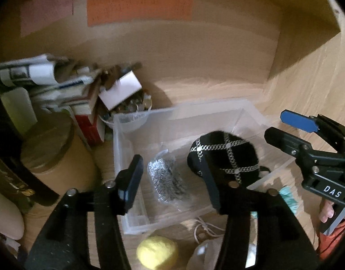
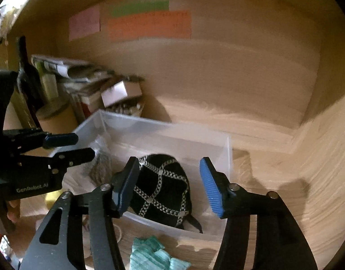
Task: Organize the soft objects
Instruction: 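Drop the black cap and foil bag into the clear box, opening both tools, then grasp the green-striped cloth with the right tool while the left grasps the yellow ball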
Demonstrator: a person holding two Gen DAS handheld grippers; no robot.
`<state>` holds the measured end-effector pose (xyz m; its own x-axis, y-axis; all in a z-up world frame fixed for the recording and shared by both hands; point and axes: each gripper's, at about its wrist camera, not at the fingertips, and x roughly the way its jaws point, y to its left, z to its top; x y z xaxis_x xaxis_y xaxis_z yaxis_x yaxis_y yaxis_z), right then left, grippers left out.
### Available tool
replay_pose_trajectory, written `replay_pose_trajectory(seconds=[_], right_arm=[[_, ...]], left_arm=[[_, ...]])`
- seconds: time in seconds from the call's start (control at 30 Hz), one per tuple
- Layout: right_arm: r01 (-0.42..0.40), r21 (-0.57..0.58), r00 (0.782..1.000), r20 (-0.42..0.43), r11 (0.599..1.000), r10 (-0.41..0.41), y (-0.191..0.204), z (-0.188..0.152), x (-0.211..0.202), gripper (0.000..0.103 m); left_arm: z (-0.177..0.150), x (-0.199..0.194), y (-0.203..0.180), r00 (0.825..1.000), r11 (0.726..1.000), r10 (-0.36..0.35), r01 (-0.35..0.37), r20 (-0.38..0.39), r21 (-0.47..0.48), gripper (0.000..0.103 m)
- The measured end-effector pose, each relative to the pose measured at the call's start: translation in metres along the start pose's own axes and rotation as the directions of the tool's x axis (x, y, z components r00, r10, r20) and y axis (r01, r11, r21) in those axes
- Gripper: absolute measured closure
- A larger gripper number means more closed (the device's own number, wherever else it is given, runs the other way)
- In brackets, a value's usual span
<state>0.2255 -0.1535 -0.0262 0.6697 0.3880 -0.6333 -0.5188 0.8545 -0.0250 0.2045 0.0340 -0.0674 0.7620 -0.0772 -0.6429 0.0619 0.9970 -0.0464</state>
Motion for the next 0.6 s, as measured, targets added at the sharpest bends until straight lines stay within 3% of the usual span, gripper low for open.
replay_pose_trajectory(seconds=[0.13, 0.3, 0.6], right_arm=[[-0.01, 0.008, 0.999, 0.051, 1.0, 0.01, 0.0, 0.003, -0.021, 0.04], [-0.029, 0.013, 0.994, 0.103, 0.999, 0.028, 0.003, -0.004, -0.048, 0.028], [-0.041, 0.005, 0.996, 0.076, 0.999, 0.04, 0.007, -0.038, -0.063, 0.025]], left_arm=[[-0.001, -0.026, -0.003, 0.998, 1.0, 0.012, -0.013, 0.062, 0.008, 0.038], [-0.01, -0.053, -0.001, 0.992, 1.0, 0.03, -0.031, 0.119, 0.003, 0.012], [-0.044, -0.068, 0.005, 0.994, 0.999, 0.053, -0.054, 0.1, 0.006, 0.006]])
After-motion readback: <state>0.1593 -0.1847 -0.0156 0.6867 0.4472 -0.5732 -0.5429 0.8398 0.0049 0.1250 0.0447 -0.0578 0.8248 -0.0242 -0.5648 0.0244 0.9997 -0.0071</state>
